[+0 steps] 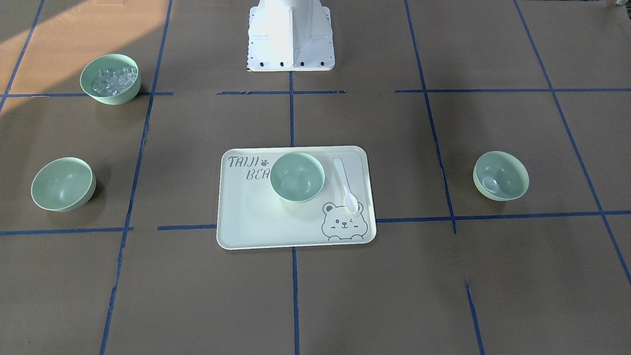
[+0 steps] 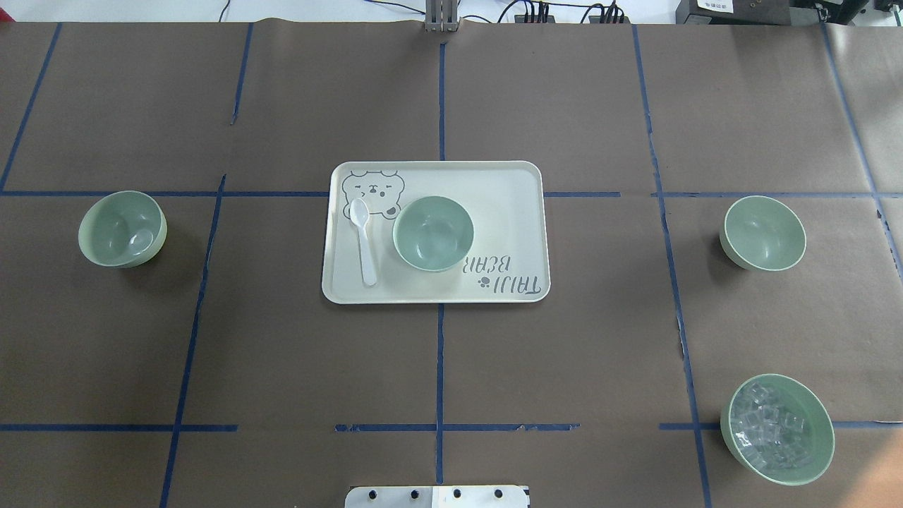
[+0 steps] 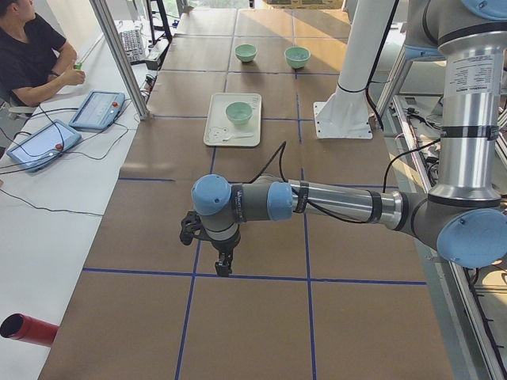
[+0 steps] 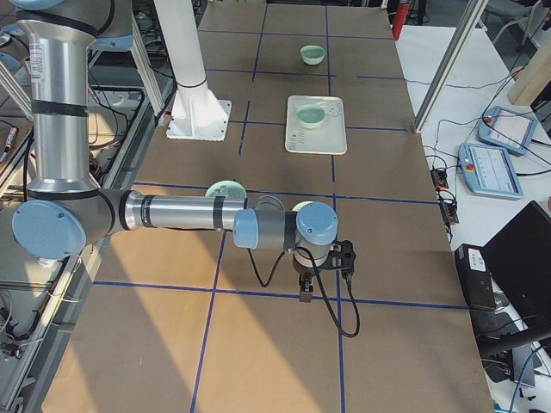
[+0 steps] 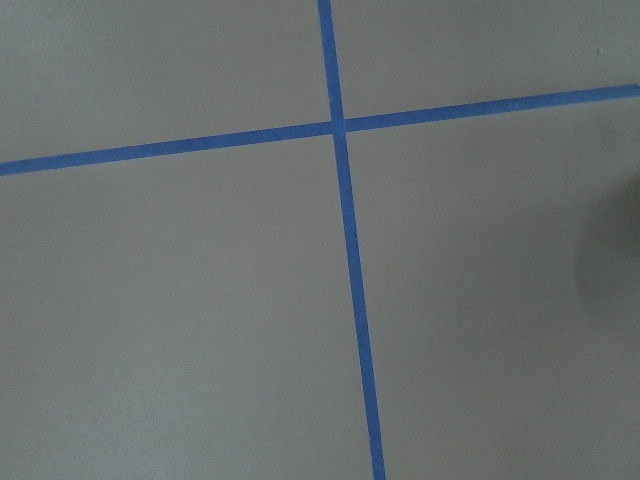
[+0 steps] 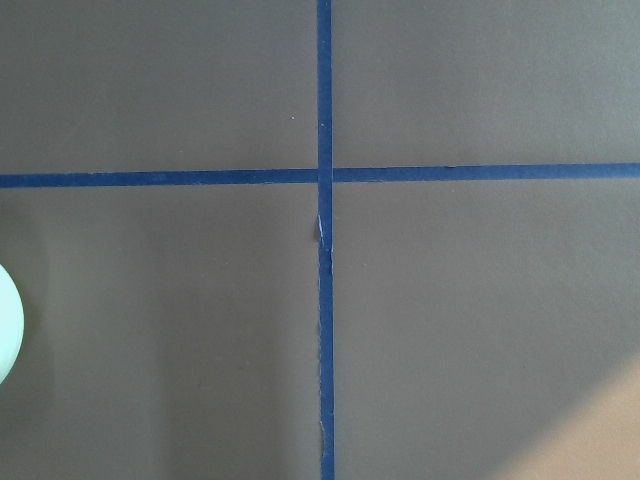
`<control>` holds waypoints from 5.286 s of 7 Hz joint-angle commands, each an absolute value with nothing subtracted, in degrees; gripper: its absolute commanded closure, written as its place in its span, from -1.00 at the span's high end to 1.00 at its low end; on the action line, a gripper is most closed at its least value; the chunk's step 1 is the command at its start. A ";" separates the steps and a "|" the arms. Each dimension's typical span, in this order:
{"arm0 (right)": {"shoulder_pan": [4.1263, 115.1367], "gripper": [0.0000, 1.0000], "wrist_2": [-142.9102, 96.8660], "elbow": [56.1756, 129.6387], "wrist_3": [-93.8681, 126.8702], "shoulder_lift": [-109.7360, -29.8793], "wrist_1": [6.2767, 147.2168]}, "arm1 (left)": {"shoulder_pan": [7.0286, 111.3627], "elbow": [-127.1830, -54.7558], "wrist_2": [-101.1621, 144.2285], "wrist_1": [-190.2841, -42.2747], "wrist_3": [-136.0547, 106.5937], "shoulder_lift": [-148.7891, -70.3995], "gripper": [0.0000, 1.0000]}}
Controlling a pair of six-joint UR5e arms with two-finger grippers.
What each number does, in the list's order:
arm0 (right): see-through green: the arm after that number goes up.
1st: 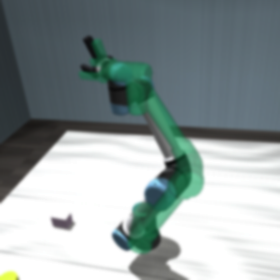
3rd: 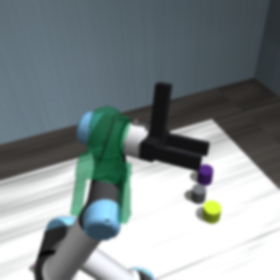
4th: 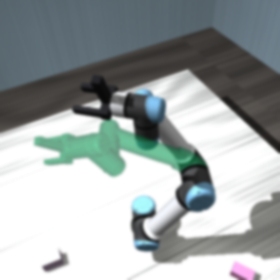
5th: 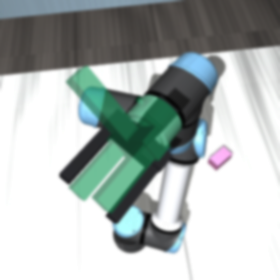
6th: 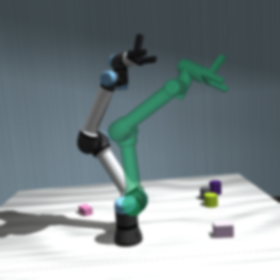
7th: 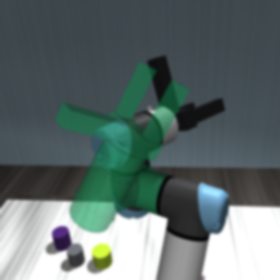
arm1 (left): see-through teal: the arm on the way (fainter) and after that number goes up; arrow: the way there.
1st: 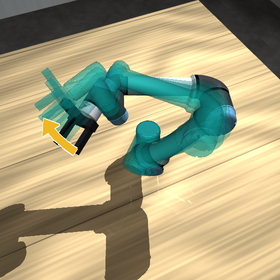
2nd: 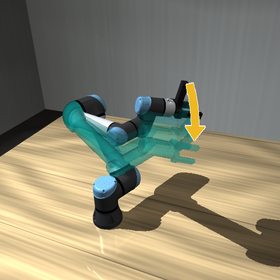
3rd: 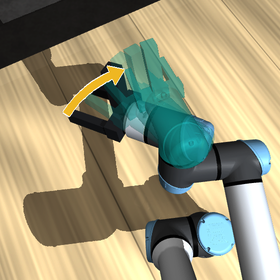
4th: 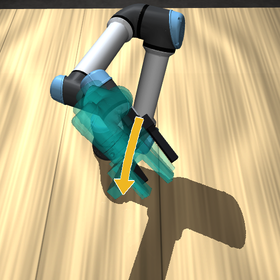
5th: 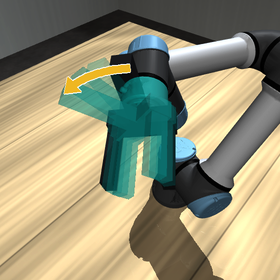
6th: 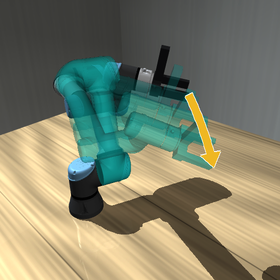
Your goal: Stack green bowls together
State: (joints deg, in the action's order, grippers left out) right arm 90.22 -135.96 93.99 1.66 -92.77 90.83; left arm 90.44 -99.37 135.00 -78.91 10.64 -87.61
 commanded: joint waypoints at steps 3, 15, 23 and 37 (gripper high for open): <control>90.35 1.00 -136.14 94.74 1.85 -92.64 90.79 | 90.53 -99.84 135.26 -79.01 10.20 -89.46 1.00; 90.09 1.00 -139.31 98.53 6.24 -91.50 88.07 | 58.21 -91.69 121.31 -130.58 -53.06 -89.91 0.96; 90.09 1.00 -139.31 98.88 7.12 -91.32 87.98 | 56.16 -87.80 120.06 -132.71 -53.96 -91.41 -0.47; 66.38 1.00 -130.88 87.45 43.24 -90.88 50.36 | 51.54 -103.45 120.71 -99.50 -90.50 -119.16 -1.00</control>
State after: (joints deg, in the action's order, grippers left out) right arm 68.92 -132.19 87.59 41.15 -90.81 52.08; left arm 55.37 -103.42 124.41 -100.48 -86.60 -116.78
